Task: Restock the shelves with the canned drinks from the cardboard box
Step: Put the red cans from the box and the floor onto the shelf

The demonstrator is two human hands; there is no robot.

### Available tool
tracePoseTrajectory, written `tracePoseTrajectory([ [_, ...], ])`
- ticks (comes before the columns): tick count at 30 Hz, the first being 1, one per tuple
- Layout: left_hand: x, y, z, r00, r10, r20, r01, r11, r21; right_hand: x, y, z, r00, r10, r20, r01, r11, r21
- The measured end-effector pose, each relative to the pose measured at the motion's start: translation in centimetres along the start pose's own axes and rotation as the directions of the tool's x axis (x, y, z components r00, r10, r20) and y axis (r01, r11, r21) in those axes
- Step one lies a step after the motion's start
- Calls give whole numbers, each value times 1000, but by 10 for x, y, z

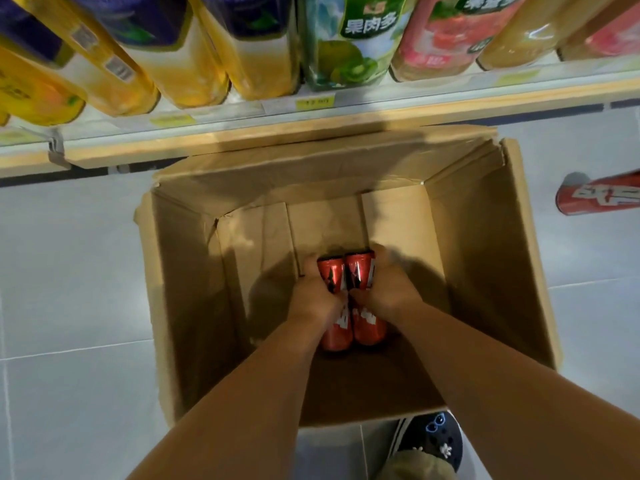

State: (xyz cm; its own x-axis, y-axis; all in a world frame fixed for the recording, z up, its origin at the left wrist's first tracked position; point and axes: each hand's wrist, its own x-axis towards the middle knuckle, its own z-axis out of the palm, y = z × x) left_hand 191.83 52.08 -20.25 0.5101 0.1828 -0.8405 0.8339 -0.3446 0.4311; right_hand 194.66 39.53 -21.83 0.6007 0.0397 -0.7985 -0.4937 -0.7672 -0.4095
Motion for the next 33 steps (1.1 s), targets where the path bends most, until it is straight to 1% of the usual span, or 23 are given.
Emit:
tracePoseTrajectory([
  [2,-7,1,-3,998,58,-3,-58,998,24,-11,0,-3,998,-50,-35,50,999,-5],
  [4,-22,6,-13,990,141,-19,-140,989,48,-30,-6,-11,986,-122,-117,127,991,36],
  [8,-58,26,-41,934,326,-145,-308,942,132,-76,-31,-34,932,-246,-264,278,956,90],
  [11,-93,51,-71,894,402,-197,-393,915,84,-114,-63,-61,891,-303,-338,357,927,112],
  [13,-117,72,-92,863,449,-232,-446,892,67,-137,-86,-79,861,-343,-377,402,912,88],
  [15,-142,95,-114,822,503,-266,-496,863,100,-160,-111,-94,818,-383,-428,452,889,69],
  [17,-168,121,-139,776,557,-298,-544,829,134,-182,-138,-109,760,-423,-494,517,853,65],
  [19,-194,144,-166,725,617,-308,-604,783,148,-206,-166,-126,705,-447,-551,571,819,66],
  [21,-216,166,-190,675,670,-309,-655,737,167,-227,-193,-143,648,-481,-590,607,795,19],
  [22,-226,178,-202,650,697,-303,-678,712,182,-236,-205,-151,624,-496,-603,619,786,-6],
  [24,-242,200,-223,595,749,-291,-718,658,227,-251,-229,-171,601,-493,-630,618,786,-26],
  [27,-261,228,-253,536,790,-296,-731,610,305,-268,-261,-200,534,-522,-665,649,757,-73],
  [30,-276,254,-278,472,823,-316,-750,563,347,-278,-287,-224,502,-494,-710,668,743,-44],
  [32,-283,269,-291,467,824,-321,-760,560,329,-282,-301,-240,473,-490,-732,684,728,-45],
  [33,-283,275,-293,480,818,-317,-763,567,310,-284,-307,-247,462,-500,-733,691,721,-57],
])
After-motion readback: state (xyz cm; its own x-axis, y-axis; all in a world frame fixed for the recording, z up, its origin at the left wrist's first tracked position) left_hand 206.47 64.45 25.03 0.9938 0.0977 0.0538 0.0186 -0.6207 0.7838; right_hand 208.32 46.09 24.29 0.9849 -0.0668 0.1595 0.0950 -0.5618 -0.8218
